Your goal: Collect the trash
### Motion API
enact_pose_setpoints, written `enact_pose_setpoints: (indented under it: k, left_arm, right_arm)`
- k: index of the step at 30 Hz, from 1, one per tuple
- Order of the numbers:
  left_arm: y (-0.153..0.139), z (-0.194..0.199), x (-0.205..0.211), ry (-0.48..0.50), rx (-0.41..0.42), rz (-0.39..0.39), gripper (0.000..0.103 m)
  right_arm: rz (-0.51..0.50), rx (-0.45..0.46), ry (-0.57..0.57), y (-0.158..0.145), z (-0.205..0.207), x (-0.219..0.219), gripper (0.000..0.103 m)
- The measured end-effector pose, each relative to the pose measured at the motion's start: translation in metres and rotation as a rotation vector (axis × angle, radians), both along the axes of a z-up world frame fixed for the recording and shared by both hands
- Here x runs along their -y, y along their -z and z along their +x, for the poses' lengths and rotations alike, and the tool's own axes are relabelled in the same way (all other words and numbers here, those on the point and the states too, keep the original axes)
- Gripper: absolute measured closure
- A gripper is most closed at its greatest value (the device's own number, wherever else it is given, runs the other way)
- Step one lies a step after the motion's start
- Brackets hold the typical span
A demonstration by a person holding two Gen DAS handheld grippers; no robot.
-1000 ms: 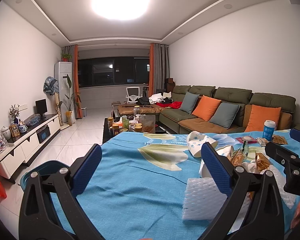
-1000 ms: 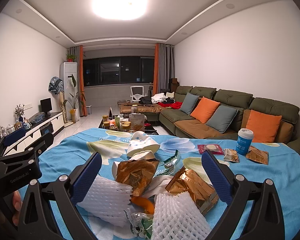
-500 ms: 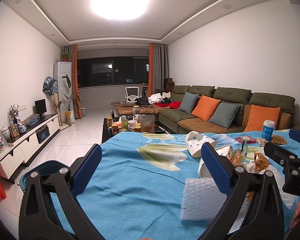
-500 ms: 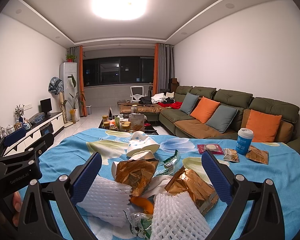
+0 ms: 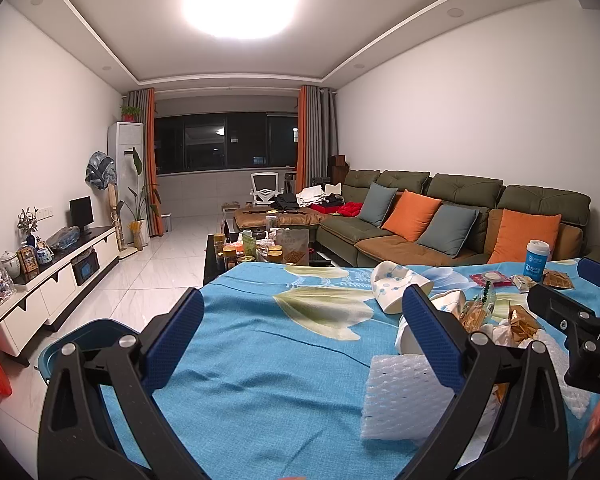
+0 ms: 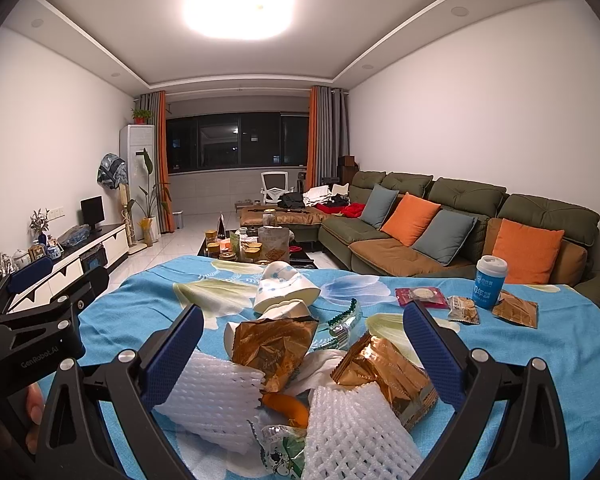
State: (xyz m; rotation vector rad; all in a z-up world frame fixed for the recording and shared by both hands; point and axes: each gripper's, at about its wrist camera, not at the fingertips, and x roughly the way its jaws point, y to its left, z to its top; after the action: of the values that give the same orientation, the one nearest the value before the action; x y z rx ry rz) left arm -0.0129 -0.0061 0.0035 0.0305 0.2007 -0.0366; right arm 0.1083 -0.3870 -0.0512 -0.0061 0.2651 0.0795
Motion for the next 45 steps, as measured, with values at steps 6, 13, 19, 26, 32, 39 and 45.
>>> enact_pose_setpoints:
  k: [6, 13, 19, 26, 32, 39, 45]
  left_arm:
    - [0.000, 0.000, 0.000, -0.001, 0.001, 0.000, 0.005]
    - [0.008, 0.002, 0.002, 0.006, -0.018, -0.001, 0.005]
    - [0.016, 0.011, -0.003, 0.041, -0.075, -0.012, 0.005]
    - [0.037, 0.033, -0.003, 0.209, -0.233, -0.051, 0.005]
    - [0.059, 0.052, 0.008, 0.354, -0.364, -0.094, 0.009]
    - [0.076, 0.058, 0.028, 0.504, -0.468, -0.104, 0.042]
    - [0.085, 0.055, 0.036, 0.501, -0.498, -0.070, 0.076]
  right_arm:
    - [0.000, -0.001, -0.001, 0.000, 0.000, 0.000, 0.007]
    - [0.006, -0.014, -0.007, 0.002, 0.000, -0.001, 0.007]
    - [0.000, -0.048, -0.004, 0.005, 0.001, 0.005, 0.007]
    - [0.003, -0.133, -0.014, 0.013, 0.003, 0.023, 0.007]
    - [0.040, -0.225, -0.047, 0.026, 0.004, 0.040, 0.008]
    - [0.062, -0.328, -0.111, 0.040, -0.002, 0.053, 0.023]
    - [0.073, -0.411, -0.152, 0.053, -0.001, 0.056, 0.059]
